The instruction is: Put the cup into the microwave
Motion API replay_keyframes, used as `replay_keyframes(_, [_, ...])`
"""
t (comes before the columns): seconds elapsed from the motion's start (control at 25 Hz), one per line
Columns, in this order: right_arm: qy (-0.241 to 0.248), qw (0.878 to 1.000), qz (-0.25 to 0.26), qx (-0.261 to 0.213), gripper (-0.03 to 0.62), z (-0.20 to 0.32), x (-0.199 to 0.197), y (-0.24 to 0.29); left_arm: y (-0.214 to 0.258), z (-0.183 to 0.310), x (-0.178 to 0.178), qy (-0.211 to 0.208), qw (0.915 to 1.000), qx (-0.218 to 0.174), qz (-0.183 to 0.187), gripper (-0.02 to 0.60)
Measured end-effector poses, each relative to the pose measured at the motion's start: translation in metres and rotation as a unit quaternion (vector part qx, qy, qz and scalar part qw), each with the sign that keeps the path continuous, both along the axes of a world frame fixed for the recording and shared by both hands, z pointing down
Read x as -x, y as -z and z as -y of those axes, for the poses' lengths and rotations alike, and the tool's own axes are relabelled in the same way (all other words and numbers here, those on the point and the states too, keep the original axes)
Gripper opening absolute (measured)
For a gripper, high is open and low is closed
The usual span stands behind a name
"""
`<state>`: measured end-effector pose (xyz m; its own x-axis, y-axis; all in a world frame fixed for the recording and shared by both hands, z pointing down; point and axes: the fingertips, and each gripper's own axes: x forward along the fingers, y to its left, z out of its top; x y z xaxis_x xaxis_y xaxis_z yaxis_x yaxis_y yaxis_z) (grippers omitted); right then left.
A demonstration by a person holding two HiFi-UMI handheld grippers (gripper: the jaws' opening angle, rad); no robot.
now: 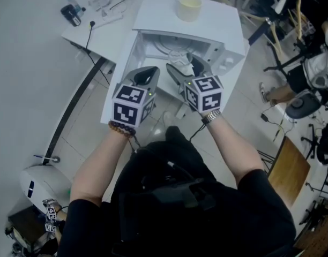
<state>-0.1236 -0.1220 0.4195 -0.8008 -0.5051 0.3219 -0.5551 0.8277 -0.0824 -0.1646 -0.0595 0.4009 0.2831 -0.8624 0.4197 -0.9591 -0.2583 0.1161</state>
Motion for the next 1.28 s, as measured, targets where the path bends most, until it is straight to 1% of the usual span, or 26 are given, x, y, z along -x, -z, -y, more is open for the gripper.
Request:
replay_keyframes(0.16, [0.010, 1.000, -0.002, 0.007, 0.367, 0.009, 0.006, -0.018, -0.005, 0.008, 0.002, 0.006, 1.0000, 0.006, 0.002, 0.000])
replay_keyframes(0.36, [0.029, 1.000, -0.003, 0.010, 0.367, 0.026, 0.023, -0.038, -0.017, 0.024, 0.016, 0.017, 0.9997, 0.017, 0.009, 0.000])
replay_keyframes(0.8, [0.056, 0.998, -0.010, 0.020, 0.367, 0.067, 0.054, -0.082, -0.039, 0.059, 0.030, 0.036, 0.9983, 0.045, 0.008, 0.000])
replay_keyframes(1.08, [0.052, 0.998, -0.017, 0.022, 0.367, 0.094, 0.070, -0.105, -0.048, 0.072, 0.040, 0.047, 0.9971, 0.059, 0.008, 0.000])
replay_keyframes(1.28, [0.046, 0.998, -0.024, 0.032, 0.367, 0.110, 0.081, -0.121, -0.057, 0.079, 0.044, 0.054, 0.9961, 0.070, 0.004, 0.000])
